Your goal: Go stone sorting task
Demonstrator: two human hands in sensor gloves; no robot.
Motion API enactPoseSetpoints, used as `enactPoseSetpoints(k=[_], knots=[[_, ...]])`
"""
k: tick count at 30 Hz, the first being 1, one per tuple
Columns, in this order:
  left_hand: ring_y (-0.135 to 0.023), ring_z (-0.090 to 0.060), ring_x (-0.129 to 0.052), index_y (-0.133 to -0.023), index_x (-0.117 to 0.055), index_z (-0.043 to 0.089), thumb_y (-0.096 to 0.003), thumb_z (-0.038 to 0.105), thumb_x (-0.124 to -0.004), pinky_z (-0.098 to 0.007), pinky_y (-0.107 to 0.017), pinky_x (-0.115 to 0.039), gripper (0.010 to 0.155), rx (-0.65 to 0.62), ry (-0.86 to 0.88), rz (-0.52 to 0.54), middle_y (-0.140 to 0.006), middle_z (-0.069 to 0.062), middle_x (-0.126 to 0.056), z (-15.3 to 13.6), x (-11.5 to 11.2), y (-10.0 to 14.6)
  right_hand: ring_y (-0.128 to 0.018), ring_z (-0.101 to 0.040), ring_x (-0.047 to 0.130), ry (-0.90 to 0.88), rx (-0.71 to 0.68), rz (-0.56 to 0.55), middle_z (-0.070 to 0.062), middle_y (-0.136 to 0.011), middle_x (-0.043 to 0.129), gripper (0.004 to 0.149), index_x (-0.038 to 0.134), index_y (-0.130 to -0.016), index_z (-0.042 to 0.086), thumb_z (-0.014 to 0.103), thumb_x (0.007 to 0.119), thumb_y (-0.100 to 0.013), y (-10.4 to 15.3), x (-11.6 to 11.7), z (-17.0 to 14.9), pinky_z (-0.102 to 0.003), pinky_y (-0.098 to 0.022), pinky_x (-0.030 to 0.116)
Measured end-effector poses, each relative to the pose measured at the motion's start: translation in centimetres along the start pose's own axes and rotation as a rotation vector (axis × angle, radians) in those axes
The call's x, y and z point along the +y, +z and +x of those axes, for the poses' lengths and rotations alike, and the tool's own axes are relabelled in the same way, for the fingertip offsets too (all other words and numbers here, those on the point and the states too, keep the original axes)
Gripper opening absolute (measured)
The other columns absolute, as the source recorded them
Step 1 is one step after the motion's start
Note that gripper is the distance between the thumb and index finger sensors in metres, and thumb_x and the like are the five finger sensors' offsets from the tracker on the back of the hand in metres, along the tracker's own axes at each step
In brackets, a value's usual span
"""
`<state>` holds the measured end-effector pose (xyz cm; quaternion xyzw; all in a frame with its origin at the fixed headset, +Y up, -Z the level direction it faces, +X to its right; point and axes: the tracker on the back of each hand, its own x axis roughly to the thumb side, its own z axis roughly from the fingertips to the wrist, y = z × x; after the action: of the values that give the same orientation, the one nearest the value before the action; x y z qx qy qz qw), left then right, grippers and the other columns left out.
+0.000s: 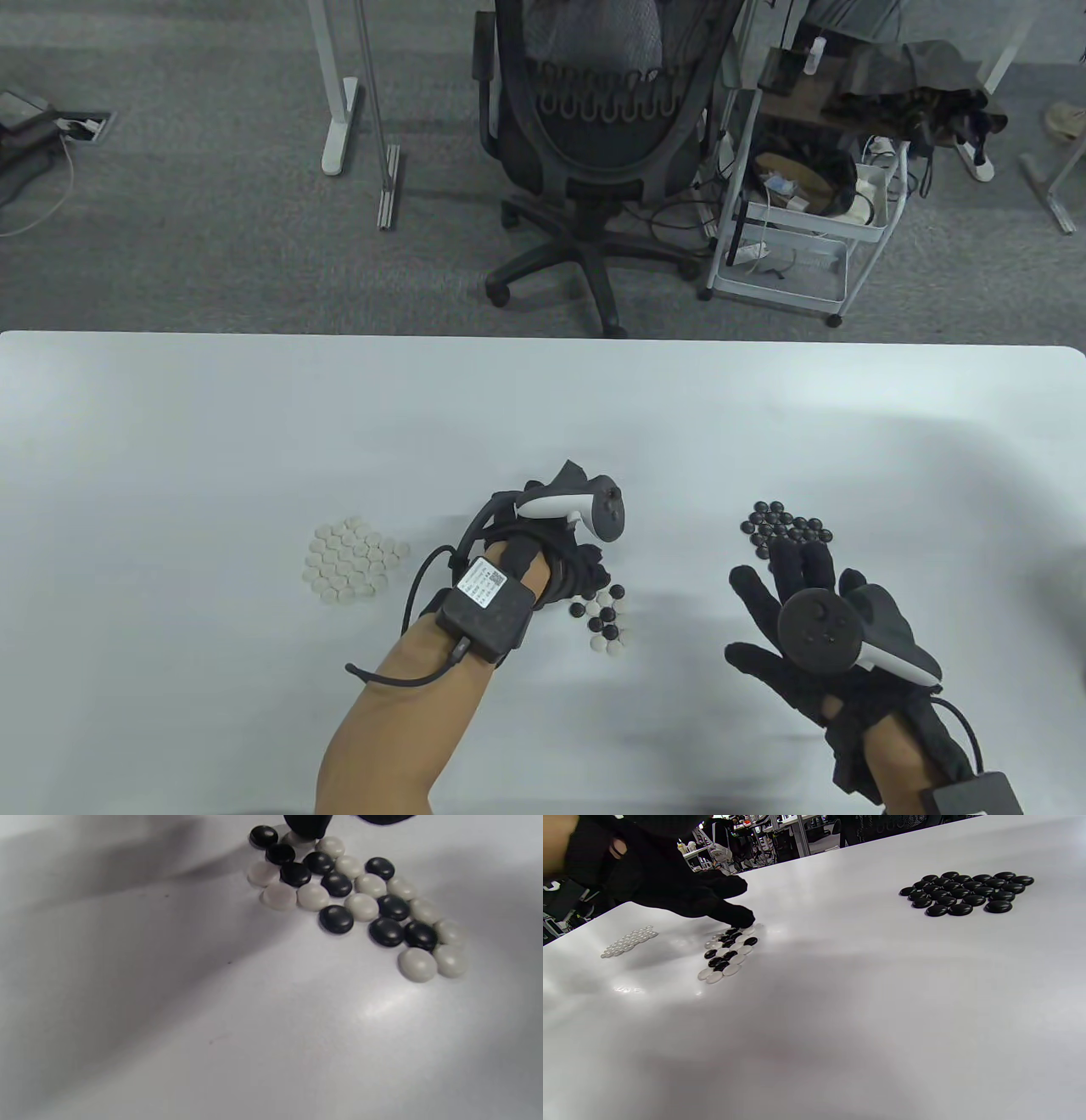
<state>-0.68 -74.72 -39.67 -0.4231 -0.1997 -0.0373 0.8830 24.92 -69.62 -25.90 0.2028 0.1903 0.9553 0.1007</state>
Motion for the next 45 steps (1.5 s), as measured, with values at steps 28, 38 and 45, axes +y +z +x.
enactPoseSetpoints(k=[28,38,45], knots=[[-0.093,-0.059,0.013,-0.116,-0.054,0.029,-0.0534,0.049,-0.045,-0.084,-0.058,-0.002,0.067,0.327,0.092,-0.071,-0.114,-0.028,0.009,-13.5,-3.9,6.7,-0.089,-0.059,-0.010,0.013,0.003,0.012,-0.033,-0.105,-0.009,0.082,0.019,-0.115,0.011,0.055,0.054,-0.055,-0.2,0.3,0.1,-0.081,-0.054,0.005],[-0.091,-0.058,0.016,-0.117,-0.052,0.030,-0.0535,0.049,-0.045,-0.083,-0.058,-0.001,0.067,0.382,0.088,-0.058,-0.112,-0.027,0.013,-15.0,-5.0,7.8,-0.089,-0.059,-0.010,0.020,0.005,0.020,-0.033,-0.105,-0.009,0.082,0.018,-0.115,0.011,0.055,0.054,-0.055,-0.2,0.4,0.3,-0.081,-0.054,0.005],[-0.091,-0.058,0.018,-0.118,-0.049,0.028,-0.0540,0.049,-0.045,-0.083,-0.058,0.001,0.068,0.264,0.164,0.057,-0.112,-0.028,0.015,-13.6,-2.9,9.0,-0.088,-0.059,-0.010,0.016,0.007,0.020,-0.033,-0.105,-0.009,0.082,0.018,-0.115,0.011,0.055,0.054,-0.055,-0.2,0.3,0.3,-0.081,-0.054,0.005]])
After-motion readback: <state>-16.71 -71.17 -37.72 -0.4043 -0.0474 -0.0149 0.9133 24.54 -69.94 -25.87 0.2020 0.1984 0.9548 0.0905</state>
